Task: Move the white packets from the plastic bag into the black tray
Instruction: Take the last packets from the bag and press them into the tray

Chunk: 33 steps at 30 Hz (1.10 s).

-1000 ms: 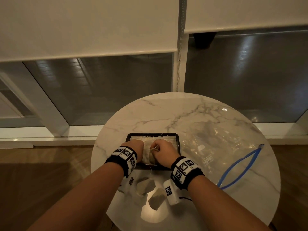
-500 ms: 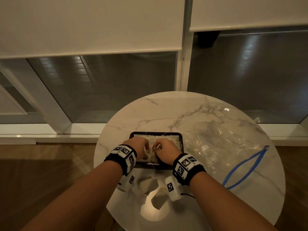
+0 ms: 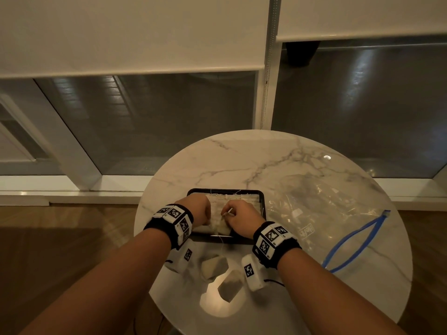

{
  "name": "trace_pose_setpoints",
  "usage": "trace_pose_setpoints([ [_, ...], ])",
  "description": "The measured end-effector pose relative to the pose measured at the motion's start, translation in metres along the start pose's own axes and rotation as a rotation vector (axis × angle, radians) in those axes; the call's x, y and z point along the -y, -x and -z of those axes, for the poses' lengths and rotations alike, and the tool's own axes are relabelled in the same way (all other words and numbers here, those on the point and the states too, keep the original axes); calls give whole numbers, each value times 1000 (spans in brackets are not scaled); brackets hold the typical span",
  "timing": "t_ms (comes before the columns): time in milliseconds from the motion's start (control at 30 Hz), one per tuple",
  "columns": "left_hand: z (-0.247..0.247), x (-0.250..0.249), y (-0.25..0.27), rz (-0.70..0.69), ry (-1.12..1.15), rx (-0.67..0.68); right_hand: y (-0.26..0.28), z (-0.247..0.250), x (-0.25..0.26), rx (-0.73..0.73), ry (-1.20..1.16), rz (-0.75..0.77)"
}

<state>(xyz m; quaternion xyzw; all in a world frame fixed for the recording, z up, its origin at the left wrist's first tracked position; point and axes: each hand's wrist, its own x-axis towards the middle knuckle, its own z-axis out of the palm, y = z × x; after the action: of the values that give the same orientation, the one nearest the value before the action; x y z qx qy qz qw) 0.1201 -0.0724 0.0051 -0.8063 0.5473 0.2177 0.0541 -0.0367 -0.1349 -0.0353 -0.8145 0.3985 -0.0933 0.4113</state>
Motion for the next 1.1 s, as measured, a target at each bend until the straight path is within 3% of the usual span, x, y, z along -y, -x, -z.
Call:
trace_pose_setpoints([
  [167, 12, 10, 4, 89, -100, -48, -4, 1, 6, 33, 7, 40],
  [500, 11, 11, 11, 100, -385, -131, -16, -6, 21, 135, 98, 83],
  [900, 0, 18, 38, 39, -75, -156, -28, -22, 33, 183, 194, 87],
  [1100, -35, 16, 60, -90, -117, -204, -27, -22, 35, 130, 243, 152],
])
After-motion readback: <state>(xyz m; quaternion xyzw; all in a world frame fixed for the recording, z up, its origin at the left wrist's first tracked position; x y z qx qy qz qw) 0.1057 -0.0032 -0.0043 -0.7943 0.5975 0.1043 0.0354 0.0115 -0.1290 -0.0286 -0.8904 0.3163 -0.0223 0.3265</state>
